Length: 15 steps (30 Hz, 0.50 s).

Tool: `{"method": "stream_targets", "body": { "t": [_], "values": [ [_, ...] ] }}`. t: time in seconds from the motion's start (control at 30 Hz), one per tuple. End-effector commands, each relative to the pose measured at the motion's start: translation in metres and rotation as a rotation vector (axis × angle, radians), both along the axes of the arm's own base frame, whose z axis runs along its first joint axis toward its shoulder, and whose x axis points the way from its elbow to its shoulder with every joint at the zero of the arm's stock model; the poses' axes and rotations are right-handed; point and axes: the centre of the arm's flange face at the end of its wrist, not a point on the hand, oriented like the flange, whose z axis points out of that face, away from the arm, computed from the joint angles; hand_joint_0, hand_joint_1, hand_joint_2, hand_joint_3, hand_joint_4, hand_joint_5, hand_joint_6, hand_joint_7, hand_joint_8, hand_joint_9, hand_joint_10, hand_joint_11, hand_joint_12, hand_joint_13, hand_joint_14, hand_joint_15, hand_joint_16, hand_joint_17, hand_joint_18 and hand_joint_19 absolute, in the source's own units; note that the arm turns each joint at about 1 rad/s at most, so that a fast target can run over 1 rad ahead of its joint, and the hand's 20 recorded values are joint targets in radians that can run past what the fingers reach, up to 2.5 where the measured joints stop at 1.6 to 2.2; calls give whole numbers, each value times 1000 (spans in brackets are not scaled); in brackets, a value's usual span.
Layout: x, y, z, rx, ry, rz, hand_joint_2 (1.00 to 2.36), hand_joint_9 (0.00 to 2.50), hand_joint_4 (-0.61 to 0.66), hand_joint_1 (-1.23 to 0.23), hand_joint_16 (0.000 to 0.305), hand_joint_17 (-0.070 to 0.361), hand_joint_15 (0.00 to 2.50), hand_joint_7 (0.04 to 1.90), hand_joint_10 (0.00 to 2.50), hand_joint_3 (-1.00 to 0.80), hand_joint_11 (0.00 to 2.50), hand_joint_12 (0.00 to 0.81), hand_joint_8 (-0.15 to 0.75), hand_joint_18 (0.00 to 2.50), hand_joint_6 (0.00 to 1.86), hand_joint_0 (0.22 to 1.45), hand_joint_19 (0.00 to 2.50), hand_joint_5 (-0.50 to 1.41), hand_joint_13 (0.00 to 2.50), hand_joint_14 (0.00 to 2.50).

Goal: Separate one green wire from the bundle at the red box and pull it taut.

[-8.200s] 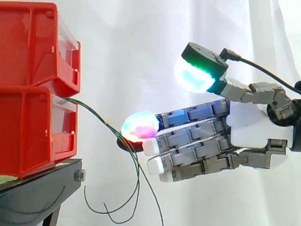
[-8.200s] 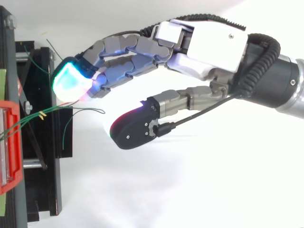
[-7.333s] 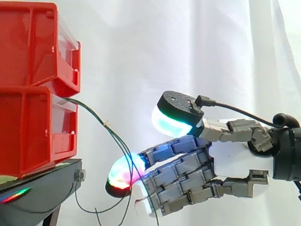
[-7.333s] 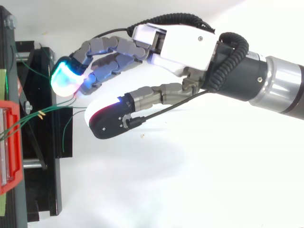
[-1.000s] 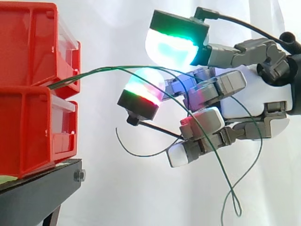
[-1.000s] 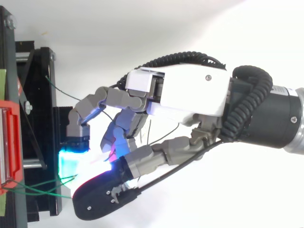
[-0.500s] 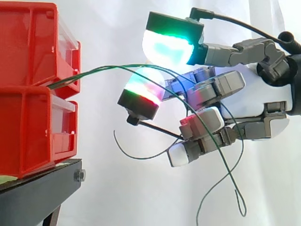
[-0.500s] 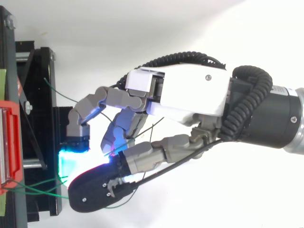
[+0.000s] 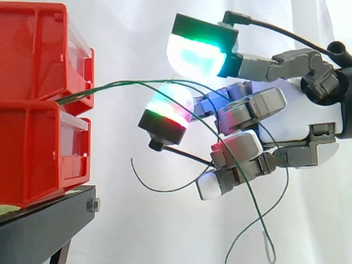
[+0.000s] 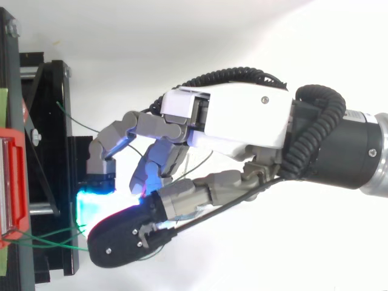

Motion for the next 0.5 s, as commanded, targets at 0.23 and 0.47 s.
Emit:
{"method": "stream_targets", "body": {
  "t": [0.23, 0.47],
  "values": [
    [2, 0, -1, 1, -20, 0, 1022, 1220, 140, -562, 54, 121, 1025, 911, 674, -241, 1577, 362, 260, 819, 926, 602, 527, -199, 1215, 26],
    [3, 0, 0, 2, -26, 0, 1010, 1190, 159, -649, 54, 121, 1022, 871, 714, -400, 1538, 357, 253, 812, 929, 604, 516, -207, 1210, 28]
  ]
}}
